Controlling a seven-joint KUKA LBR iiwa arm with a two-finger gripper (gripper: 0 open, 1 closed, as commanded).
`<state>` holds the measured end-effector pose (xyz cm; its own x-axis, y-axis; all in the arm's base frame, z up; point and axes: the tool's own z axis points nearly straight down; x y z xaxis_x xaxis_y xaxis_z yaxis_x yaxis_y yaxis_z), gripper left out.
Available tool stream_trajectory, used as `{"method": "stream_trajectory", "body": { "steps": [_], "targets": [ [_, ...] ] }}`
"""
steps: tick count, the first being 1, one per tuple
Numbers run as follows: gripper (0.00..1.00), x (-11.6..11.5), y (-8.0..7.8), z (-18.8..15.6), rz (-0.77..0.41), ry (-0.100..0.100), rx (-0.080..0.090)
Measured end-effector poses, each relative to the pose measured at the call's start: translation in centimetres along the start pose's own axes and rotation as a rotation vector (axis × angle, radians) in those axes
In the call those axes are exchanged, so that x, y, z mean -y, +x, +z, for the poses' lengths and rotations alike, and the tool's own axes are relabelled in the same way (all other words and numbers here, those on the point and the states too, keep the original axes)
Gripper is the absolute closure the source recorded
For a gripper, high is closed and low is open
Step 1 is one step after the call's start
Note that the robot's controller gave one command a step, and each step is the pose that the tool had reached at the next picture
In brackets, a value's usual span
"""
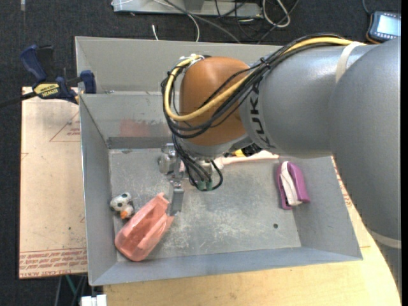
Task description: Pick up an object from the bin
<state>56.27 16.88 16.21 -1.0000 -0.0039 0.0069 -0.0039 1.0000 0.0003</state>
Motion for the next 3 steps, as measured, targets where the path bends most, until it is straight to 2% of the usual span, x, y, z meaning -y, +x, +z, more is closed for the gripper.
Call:
{"method": "stream_trajectory", "body": {
  "steps": [1, 2, 3],
  "targets": [
    [0.0, 0.1, -0.2, -0.4, 0.003, -0.001, 0.007],
    [0.0, -3.1, 2.9, 9.4, -0.55, -0.001, 0.003],
    [0.0, -6.9, 4.2, 1.9, -0.311, -0.001, 0.017]
  ]
}}
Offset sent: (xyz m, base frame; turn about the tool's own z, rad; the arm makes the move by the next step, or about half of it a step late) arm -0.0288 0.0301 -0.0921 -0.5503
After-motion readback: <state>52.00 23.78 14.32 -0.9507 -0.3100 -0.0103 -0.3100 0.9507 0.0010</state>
